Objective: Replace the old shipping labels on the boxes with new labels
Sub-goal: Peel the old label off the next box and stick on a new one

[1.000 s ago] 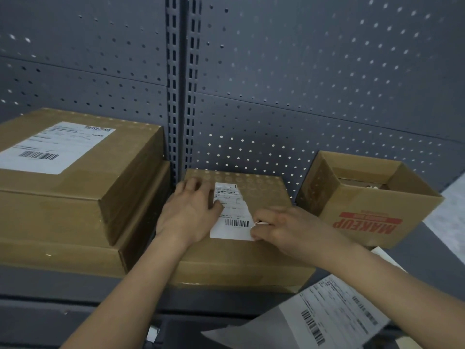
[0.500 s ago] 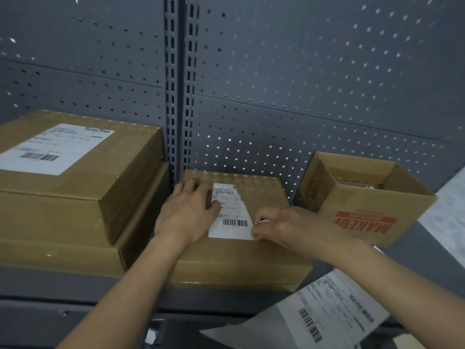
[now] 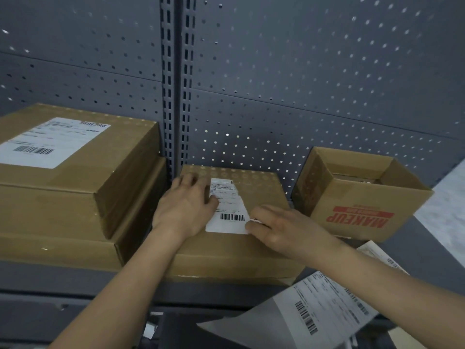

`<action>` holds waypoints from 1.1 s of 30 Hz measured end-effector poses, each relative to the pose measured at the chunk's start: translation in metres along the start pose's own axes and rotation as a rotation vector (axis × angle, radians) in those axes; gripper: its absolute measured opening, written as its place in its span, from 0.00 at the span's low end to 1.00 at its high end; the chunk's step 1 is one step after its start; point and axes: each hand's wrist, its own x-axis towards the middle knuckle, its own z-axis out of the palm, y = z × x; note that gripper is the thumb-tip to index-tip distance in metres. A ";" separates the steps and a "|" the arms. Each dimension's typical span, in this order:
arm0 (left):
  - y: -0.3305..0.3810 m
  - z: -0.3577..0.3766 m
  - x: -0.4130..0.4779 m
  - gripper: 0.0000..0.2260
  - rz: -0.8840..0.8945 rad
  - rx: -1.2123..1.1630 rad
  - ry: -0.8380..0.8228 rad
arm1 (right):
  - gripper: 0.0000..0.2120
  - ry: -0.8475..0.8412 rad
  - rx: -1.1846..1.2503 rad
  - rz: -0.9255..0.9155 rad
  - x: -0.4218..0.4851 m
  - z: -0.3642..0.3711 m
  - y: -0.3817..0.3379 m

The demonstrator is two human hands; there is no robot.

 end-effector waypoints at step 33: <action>-0.003 -0.004 -0.002 0.21 -0.004 -0.038 -0.006 | 0.04 -0.019 0.302 0.087 0.015 0.001 0.015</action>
